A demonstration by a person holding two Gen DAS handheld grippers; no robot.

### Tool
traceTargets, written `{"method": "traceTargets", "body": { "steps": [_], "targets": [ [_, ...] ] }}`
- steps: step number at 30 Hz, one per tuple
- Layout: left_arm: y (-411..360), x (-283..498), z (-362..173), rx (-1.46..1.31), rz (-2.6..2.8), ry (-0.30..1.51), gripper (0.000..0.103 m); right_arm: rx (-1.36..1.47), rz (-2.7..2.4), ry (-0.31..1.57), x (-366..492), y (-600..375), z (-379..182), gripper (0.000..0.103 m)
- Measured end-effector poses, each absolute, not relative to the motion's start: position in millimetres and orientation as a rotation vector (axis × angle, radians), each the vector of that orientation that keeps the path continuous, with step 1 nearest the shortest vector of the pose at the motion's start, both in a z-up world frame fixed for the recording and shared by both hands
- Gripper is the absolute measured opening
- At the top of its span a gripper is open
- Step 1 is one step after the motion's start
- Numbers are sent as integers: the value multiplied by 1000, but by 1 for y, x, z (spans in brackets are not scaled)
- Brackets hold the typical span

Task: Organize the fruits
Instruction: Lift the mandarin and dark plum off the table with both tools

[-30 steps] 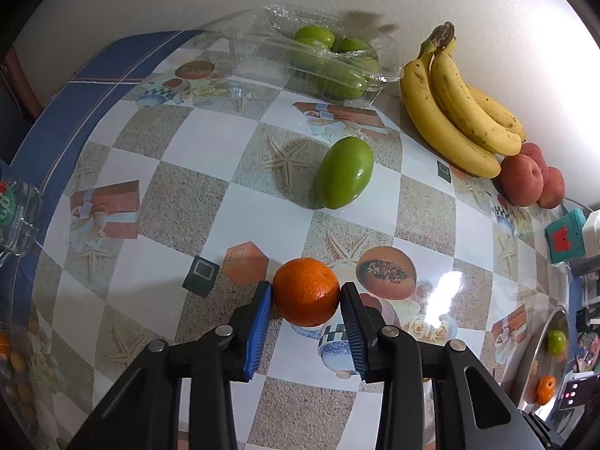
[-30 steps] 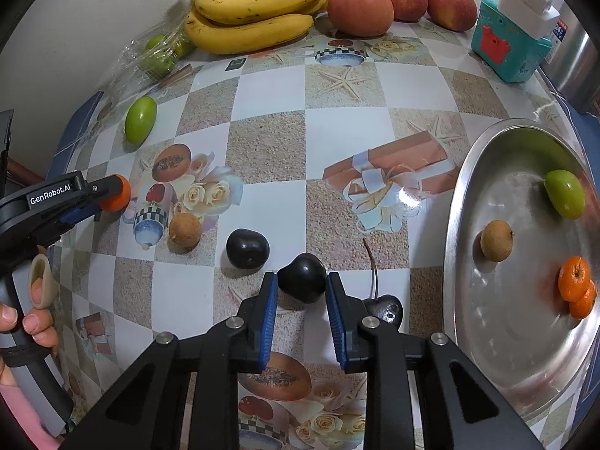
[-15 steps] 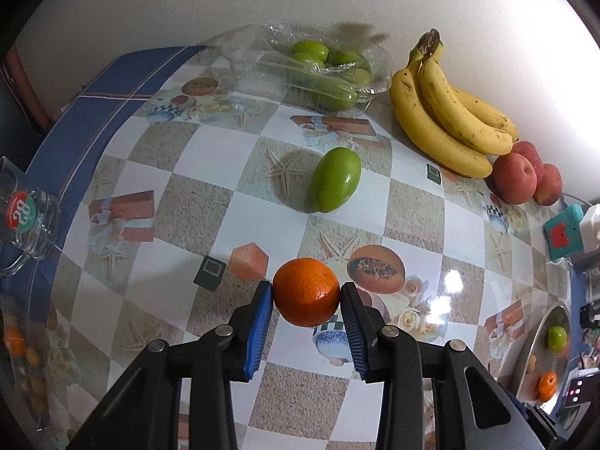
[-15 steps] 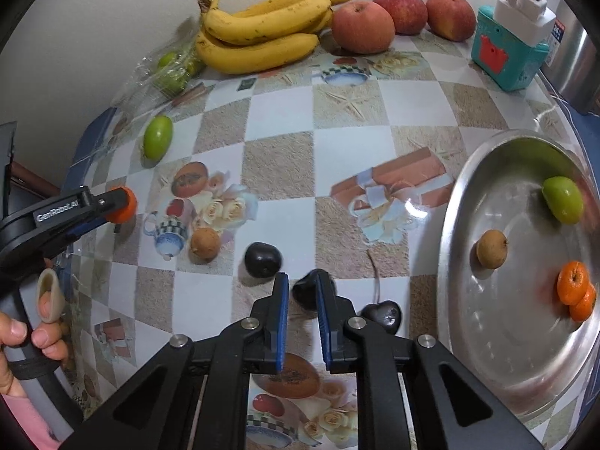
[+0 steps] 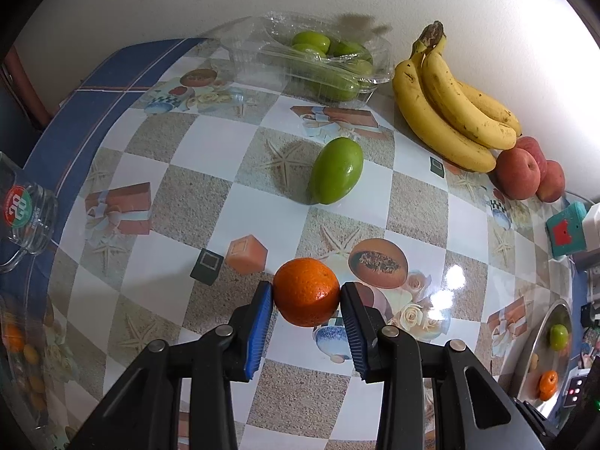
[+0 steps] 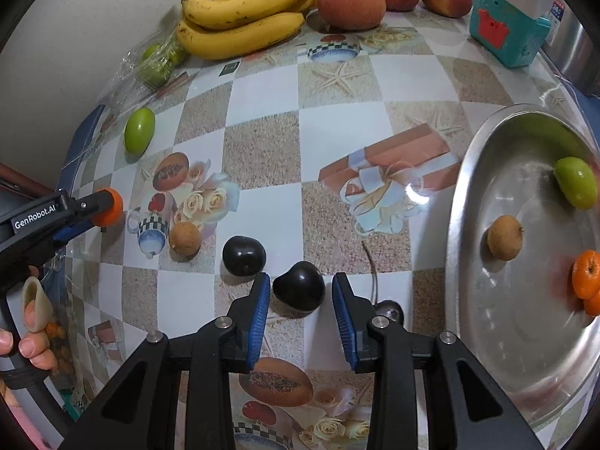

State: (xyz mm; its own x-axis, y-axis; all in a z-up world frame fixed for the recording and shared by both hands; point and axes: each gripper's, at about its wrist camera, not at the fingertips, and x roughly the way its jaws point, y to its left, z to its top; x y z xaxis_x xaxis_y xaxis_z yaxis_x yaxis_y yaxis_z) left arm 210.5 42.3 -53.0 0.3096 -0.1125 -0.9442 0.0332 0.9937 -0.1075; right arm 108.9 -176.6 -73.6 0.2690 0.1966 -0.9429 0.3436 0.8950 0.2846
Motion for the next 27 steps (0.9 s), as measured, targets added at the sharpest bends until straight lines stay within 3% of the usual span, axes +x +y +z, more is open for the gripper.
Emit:
{"method": "traceTargets", "body": {
  "steps": [12, 17, 27],
  "targets": [
    [42, 210, -55, -66, -88, 1254, 40, 460, -102, 1301, 110, -172, -78, 35],
    [42, 209, -54, -56, -81, 1252, 40, 483, -98, 1291, 108, -173, -78, 30],
    [38, 207, -48, -27, -71, 1234, 40, 504, -120, 1220, 101, -183, -44, 30]
  ]
}}
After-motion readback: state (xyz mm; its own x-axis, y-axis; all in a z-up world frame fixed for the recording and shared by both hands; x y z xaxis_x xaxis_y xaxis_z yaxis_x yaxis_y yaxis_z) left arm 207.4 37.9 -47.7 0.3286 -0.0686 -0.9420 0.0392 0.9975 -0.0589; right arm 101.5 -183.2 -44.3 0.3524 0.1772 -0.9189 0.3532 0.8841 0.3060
